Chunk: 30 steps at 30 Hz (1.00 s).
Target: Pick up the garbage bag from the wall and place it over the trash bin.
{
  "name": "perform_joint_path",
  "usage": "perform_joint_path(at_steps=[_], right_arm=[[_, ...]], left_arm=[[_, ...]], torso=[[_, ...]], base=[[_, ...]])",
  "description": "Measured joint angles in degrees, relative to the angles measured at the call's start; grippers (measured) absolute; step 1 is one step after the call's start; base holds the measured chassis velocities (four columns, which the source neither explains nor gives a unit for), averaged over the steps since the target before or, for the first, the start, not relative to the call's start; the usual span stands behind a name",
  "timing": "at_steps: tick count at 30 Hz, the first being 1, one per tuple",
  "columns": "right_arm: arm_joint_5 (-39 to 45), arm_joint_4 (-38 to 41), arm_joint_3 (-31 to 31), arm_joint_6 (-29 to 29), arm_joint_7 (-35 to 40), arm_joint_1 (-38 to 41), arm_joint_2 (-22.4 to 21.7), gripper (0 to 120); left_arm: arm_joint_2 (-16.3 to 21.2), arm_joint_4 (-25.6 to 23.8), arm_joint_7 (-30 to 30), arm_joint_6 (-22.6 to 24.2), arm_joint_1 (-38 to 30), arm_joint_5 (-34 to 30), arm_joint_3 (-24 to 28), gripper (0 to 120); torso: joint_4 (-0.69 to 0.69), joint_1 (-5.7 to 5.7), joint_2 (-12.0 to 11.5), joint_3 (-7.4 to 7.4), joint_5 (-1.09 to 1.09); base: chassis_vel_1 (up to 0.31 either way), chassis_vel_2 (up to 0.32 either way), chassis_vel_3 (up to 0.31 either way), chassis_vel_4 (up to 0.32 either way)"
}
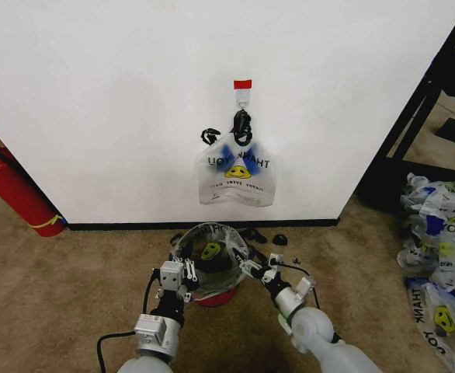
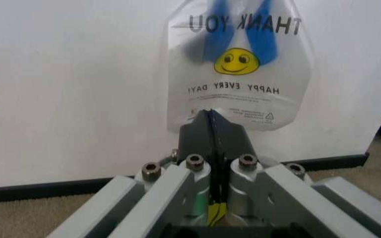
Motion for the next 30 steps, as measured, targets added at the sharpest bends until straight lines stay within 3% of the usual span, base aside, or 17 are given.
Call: perform_joint_path(at_steps=[16,23,30], right_arm=[[5.6,-8.5,3.0,1.0,-22.4,1.1,-0.5,100],[8.6,-9.3,2.0,3.8,-17.9,1.8,0.1,100],[4.9,-8.5,0.2,5.7,-5.6,2.3,1.0,100]], left_arm=[[-1.0,0.8,0.0,-0.4,1.1,1.8,0.3,0],[-1.2,0.9,0.1,-0.4,1.4,2.1,0.3,0],[-1.1,3.4,0.4,-0.5,-0.3,2.2,0.4,0]], torso=[[0.00,0.00,0.0,0.00,0.00],[0.00,0.00,0.0,0.00,0.00],[0.00,0.00,0.0,0.00,0.00]], base=[[0.000,0.000,0.000,0.000],[0.000,0.000,0.000,0.000],[0.000,0.000,0.000,0.000]])
